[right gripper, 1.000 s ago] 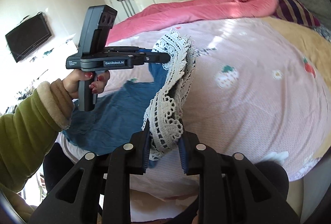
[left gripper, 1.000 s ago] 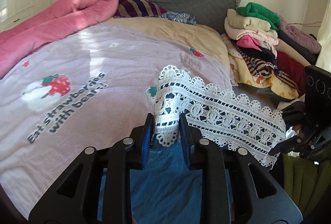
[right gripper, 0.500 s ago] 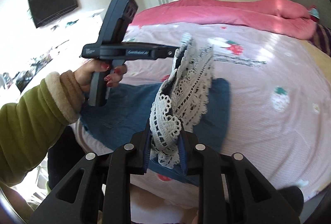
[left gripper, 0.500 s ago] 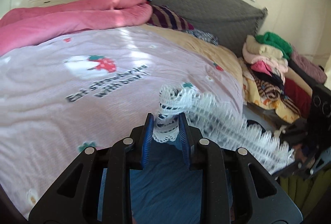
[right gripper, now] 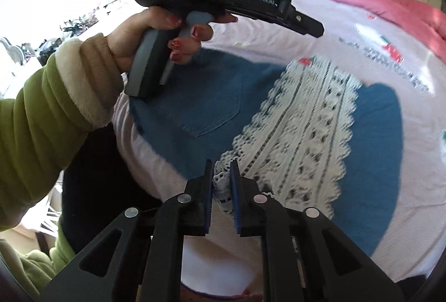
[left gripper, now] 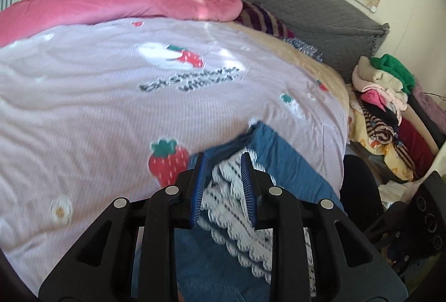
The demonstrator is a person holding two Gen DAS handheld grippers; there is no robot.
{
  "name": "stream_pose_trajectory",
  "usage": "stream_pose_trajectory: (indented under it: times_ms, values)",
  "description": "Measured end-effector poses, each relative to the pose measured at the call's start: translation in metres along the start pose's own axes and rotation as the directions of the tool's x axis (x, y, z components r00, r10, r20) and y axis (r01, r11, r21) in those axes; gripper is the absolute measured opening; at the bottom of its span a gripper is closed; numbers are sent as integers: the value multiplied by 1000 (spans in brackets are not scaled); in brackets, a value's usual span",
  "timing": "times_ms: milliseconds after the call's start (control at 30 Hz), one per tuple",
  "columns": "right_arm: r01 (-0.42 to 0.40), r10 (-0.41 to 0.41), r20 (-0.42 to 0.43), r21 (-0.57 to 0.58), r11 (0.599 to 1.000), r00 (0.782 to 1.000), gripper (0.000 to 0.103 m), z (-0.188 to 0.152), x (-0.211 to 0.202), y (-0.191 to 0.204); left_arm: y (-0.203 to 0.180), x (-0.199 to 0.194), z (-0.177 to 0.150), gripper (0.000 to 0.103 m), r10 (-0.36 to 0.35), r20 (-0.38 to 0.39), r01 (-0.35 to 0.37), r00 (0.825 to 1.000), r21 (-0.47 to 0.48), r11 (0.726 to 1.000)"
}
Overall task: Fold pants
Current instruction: 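Fold the lace hems over the pants with both grippers toward the waistband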
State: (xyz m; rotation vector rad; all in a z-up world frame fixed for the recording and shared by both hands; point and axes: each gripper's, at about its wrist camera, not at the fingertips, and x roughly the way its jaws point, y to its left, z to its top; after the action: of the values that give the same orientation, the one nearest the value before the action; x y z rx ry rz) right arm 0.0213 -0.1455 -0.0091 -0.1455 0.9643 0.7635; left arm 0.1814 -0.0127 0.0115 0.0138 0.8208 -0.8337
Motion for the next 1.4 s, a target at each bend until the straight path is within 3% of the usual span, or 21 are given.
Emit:
stream_pose_trajectory:
  times_ms: [67, 133, 267, 433, 633, 767, 900, 1067, 1100, 1167, 1200, 1300, 1400]
  values:
    - [-21, 20, 18, 30, 999, 1000, 14, -2, -12, -7, -8, -7, -6, 39, 56, -3, -56, 998, 2, 998]
    - [-33, 30, 52, 69, 997, 998, 22, 0, -26, -16, -15, -12, -10, 51, 124, -18, -125, 992, -8, 992]
    - [-20, 8, 150, 77, 997, 989, 46, 4, -66, -35, -33, -31, -29, 64, 212, -7, -212, 977, -31, 977]
    - [84, -93, 161, 59, 995, 983, 56, 25, -76, -58, -57, -49, -60, 72, 269, 6, -265, 963, -145, 953]
    - [112, -109, 94, -21, 994, 990, 73, 80, -41, -77, -85, -56, -93, 76, 204, 18, -193, 979, -258, 947]
    - [102, -103, -17, -53, 993, 994, 74, 115, 9, -84, -96, -45, -108, 76, 179, -12, -173, 984, -327, 929]
    - [129, -141, -132, -98, 987, 981, 74, 125, 55, -85, -103, -28, -120, 76, 120, -65, -135, 991, -365, 921]
    - [135, -162, -203, -141, 981, 966, 71, 127, 79, -81, -106, -12, -124, 66, 105, -110, -140, 988, -384, 913]
    - [122, -154, -223, -151, 981, 963, 52, 125, 83, -79, -105, -9, -124, 65, 101, -112, -137, 989, -387, 912]
    - [99, -138, -249, -164, 981, 959, 28, 123, 89, -76, -104, -3, -123, 52, 101, -120, -141, 988, -398, 906]
    - [100, -143, -248, -179, 979, 958, 26, 120, 90, -74, -104, 1, -123, 40, 101, -127, -144, 987, -401, 905]
    - [106, -139, -217, -160, 981, 966, 22, 117, 85, -75, -104, 6, -126, 15, 103, -138, -151, 985, -408, 901]
    - [88, -107, -179, -111, 990, 978, 21, 121, 75, -81, -104, 8, -130, 9, 102, -137, -150, 985, -400, 904]
